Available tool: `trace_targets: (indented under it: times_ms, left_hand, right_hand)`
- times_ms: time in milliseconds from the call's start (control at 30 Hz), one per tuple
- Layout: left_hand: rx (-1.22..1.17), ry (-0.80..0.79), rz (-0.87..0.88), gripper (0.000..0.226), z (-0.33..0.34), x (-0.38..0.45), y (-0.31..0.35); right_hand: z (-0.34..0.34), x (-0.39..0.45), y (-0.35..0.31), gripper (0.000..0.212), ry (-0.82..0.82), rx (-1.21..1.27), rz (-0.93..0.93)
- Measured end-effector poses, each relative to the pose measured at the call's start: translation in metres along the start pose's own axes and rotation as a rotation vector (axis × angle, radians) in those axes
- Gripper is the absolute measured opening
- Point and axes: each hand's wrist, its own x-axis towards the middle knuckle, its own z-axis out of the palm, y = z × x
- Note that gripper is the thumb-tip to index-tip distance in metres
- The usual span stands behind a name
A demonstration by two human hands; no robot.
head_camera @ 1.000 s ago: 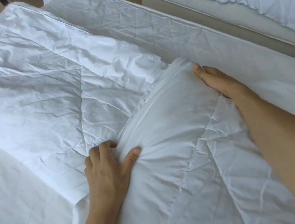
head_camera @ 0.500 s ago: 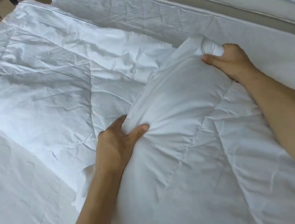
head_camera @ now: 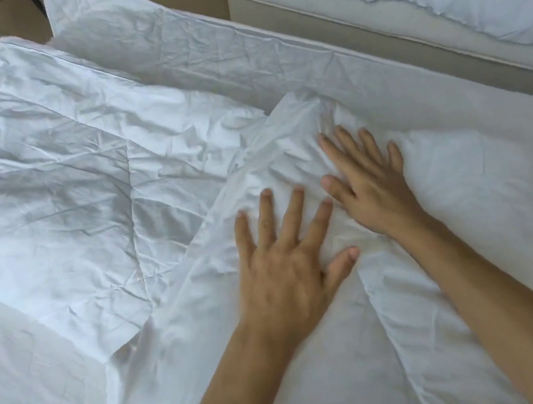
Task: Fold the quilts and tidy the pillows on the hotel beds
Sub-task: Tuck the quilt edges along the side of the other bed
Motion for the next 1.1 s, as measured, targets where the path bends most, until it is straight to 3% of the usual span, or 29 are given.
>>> trace_targets:
  times_ms: [167,433,567,667,767,867,933,1100]
  left_hand:
    - [0.223,-0.187,-0.072,0.07,0.057,-0.021,-0.021]
    - [0.259,-0.249,-0.28,0.071,0.043,-0.09,-0.059]
    - [0.24,-0.296,-0.287,0.07,0.036,-0.1,-0.062]
    - [0.185,-0.222,-0.307,0.07,0.021,-0.104,-0.045]
    - [0.043,-0.156,-0.112,0.069,0.012,-0.109,0.027]
    - [-0.036,-0.25,0.179,0.068,0.03,-0.118,0.119]
    - [-0.012,-0.299,0.216,0.071,0.05,-0.121,0.144]
    - [0.096,-0.391,0.251,0.078,0.092,-0.144,0.136]
  right_hand:
    - [0.051,-0.002,0.01,0.065,-0.005,-0.169,-0.037]
    - [0.052,0.011,0.029,0.064,-0.016,-0.206,-0.055]
    - [0.048,0.012,0.021,0.065,-0.042,-0.195,-0.008]
    - [0.027,0.002,0.027,0.066,-0.075,-0.164,0.021]
    - [0.002,-0.029,0.053,0.067,-0.086,-0.166,0.048]
    - [-0.016,-0.057,0.075,0.064,-0.11,-0.203,0.087]
    - [-0.023,-0.064,0.092,0.062,-0.082,-0.218,0.148]
    - [0.0,-0.067,0.131,0.062,-0.14,-0.173,0.259]
